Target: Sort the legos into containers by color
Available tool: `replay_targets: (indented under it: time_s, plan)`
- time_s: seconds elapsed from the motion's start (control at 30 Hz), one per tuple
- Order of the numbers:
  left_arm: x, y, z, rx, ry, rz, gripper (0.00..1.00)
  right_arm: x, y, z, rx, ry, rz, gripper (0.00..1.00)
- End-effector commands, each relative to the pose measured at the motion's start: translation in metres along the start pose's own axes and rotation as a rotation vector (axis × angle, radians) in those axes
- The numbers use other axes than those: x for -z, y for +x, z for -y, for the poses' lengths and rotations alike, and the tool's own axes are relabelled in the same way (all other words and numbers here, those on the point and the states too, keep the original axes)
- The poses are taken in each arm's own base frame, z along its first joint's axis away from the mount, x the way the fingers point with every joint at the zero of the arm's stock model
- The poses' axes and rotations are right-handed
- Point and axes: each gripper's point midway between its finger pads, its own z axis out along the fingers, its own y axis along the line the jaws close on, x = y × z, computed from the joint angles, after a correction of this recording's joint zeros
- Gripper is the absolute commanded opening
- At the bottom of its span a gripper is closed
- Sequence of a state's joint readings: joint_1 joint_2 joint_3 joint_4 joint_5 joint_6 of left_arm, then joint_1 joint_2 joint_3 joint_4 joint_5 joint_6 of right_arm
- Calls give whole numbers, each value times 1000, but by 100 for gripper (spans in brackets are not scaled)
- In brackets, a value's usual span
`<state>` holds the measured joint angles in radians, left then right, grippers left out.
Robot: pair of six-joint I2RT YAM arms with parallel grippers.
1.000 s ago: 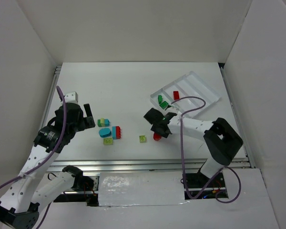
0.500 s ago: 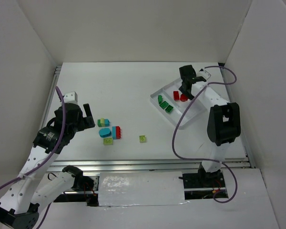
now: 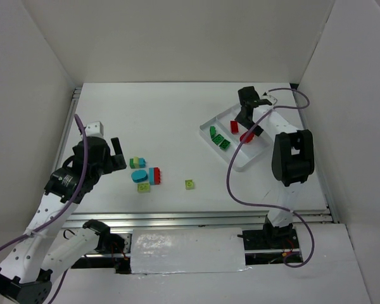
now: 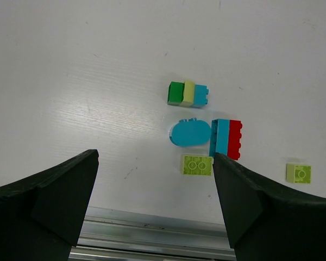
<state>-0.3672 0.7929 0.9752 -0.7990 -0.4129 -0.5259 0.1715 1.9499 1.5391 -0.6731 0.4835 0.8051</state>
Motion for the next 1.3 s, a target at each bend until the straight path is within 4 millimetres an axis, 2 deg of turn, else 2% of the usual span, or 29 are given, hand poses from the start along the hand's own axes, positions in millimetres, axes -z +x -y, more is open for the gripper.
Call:
replay_targets:
  time_s: [0.0,0.1,0.13,0.17,0.23,0.27,0.37,0.4,0.47,0.5,0.57,0.6,0.63,0.67,0.7,0.73,0.77,0.8,0.87,1.03,1.27]
  plan:
    - [-2,-6,4,-2,15,19,99,47,-38,-13,-41,-98,95,83]
    - [-2,-6,3,0,9,17,99,63,-38,-21,-23,-135,103,83]
    - [-2,-6,2,1,5,17,100,76,-39,-29,-25,-178,107,83]
    - [-2,-6,0,5,-6,22,100,90,-19,-47,36,-253,77,82]
    - [-1,-7,-4,14,-23,30,99,120,-2,-75,95,-372,91,82]
    - [1,-11,-8,32,-44,46,100,143,28,-99,166,-450,62,82]
    - [5,-13,-20,70,-91,68,100,184,76,-142,299,-598,0,81]
    - [6,-16,-27,84,-125,83,99,197,117,-156,384,-641,-58,81]
    - [11,-18,-34,116,-150,104,100,219,141,-177,443,-701,-73,81]
    - [13,-19,-39,126,-170,115,100,220,175,-182,511,-697,-117,80]
    - [16,-21,-41,141,-171,133,100,236,193,-197,538,-721,-125,79]
    - [17,-21,-41,144,-167,136,100,223,212,-194,578,-669,-135,78]
    - [17,-22,-41,140,-163,137,100,236,225,-200,591,-684,-134,78]
    - [16,-22,-40,139,-158,136,99,237,246,-200,623,-664,-146,79]
    - [16,-21,-40,138,-157,134,99,228,251,-196,639,-633,-150,80]
    - [15,-22,-40,136,-159,131,100,233,264,-195,654,-629,-156,81]
    - [15,-22,-39,134,-155,130,99,230,275,-194,669,-620,-158,95]
    - [14,-21,-37,128,-146,125,100,230,282,-193,681,-617,-155,100]
    - [13,-21,-35,122,-138,121,99,231,299,-192,708,-619,-165,100]
    - [12,-20,-34,117,-127,115,100,231,317,-190,717,-629,-185,98]
    - [13,-20,-33,115,-118,119,99,212,332,-185,728,-571,-183,93]
